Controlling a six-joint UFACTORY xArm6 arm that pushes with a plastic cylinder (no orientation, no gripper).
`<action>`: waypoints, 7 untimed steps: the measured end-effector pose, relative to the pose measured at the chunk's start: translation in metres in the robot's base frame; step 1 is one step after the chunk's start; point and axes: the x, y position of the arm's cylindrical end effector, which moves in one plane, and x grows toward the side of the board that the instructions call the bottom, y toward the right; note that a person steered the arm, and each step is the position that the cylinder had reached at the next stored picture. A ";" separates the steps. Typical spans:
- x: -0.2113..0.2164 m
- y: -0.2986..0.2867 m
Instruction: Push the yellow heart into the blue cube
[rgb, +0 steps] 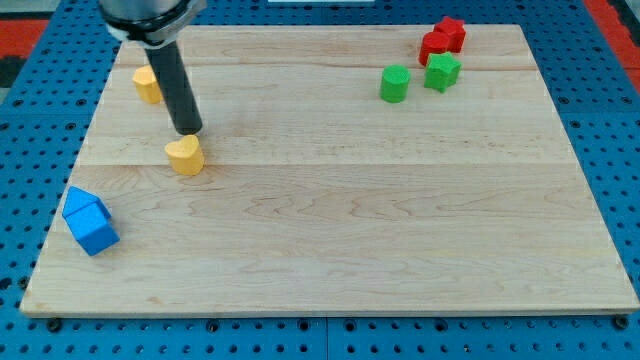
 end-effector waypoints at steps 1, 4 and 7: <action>0.045 0.006; 0.089 0.020; 0.054 0.004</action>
